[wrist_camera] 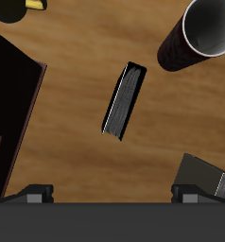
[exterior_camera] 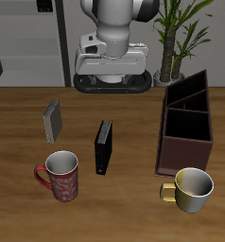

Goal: Place the black book into the left desk caddy's front compartment

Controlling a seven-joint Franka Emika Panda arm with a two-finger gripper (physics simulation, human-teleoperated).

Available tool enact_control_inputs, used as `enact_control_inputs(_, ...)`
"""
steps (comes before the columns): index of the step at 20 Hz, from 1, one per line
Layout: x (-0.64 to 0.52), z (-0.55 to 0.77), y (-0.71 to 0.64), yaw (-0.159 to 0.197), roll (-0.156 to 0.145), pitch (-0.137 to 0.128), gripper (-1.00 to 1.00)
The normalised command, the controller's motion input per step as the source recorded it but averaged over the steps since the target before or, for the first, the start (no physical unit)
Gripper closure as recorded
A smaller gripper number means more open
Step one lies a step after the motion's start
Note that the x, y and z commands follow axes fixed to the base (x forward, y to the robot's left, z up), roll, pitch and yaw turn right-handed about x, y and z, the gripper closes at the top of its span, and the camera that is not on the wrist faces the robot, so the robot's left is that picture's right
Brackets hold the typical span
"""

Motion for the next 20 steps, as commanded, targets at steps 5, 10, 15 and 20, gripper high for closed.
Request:
enact_control_inputs(5, 0.16, -0.03, -0.13, -0.007, -0.021, -0.014, -1.00)
enact_control_inputs(10, 0.17, -0.03, -0.13, 0.006, -0.006, -0.020, -1.00)
enact_control_inputs(15, 0.25, -0.02, -0.22, -0.015, -0.027, -0.019, -1.00)
enact_control_inputs(20, 0.20, -0.08, -0.13, -0.012, -0.032, -0.007, -1.00)
